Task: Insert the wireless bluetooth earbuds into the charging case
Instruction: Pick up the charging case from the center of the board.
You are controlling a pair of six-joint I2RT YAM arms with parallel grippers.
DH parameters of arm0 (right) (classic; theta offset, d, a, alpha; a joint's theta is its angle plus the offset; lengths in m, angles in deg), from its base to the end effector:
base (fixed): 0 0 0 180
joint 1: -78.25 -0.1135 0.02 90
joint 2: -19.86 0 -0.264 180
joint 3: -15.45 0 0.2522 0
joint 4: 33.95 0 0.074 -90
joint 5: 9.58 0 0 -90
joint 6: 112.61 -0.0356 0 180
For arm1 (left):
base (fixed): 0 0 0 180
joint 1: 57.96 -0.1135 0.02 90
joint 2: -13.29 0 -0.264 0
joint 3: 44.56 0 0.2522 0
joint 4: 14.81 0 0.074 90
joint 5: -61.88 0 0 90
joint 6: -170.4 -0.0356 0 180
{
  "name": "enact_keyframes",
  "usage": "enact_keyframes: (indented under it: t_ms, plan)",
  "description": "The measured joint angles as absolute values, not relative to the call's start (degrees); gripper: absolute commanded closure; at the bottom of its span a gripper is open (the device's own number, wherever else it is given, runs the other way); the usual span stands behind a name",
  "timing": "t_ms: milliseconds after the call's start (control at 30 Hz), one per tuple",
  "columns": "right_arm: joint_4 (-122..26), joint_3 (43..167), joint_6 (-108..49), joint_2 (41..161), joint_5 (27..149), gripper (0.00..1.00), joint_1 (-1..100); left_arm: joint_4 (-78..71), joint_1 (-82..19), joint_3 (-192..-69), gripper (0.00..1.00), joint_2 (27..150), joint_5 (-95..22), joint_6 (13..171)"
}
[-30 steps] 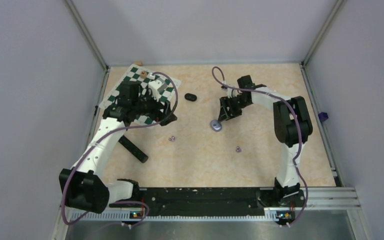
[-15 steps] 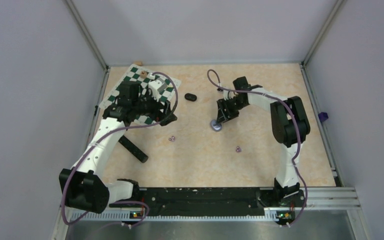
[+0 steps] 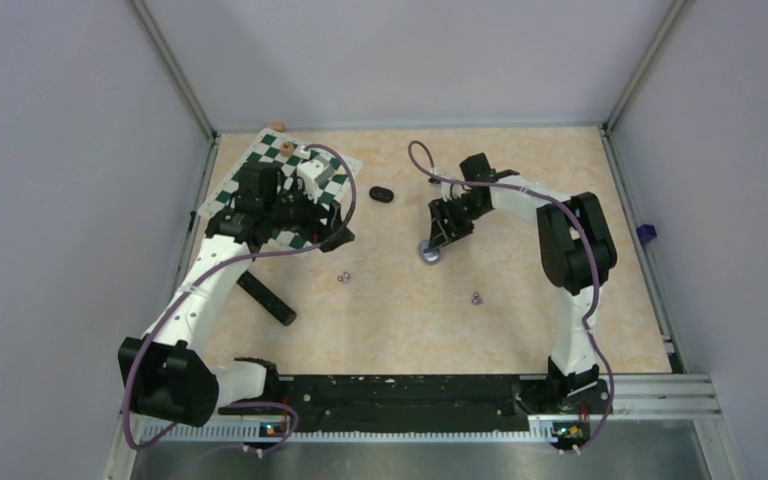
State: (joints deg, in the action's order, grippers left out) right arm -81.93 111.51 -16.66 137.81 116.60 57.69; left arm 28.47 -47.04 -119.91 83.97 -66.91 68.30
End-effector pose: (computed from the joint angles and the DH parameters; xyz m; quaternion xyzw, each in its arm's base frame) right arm 0.3794 0.1648 0.1562 -0.2674 0.8986 0.3244 0.1259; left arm 0.2545 -0.0718 0.3197 0.3107 0.8042 -0.2950 0.4120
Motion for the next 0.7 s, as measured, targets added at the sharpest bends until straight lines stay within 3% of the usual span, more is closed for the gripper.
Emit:
enact_keyframes:
  t_ms: [500, 700]
  plan:
    - [-81.62, 111.84, -16.13, 138.53, 118.74, 0.51, 55.77, 28.44, -47.04, -119.91, 0.01, 84.32, -67.59, 68.37]
    - [-81.27, 111.62, -16.42, 139.23, 122.07, 0.62, 55.13, 28.42, -47.04, -119.91, 0.01, 84.86, -67.76, 68.52]
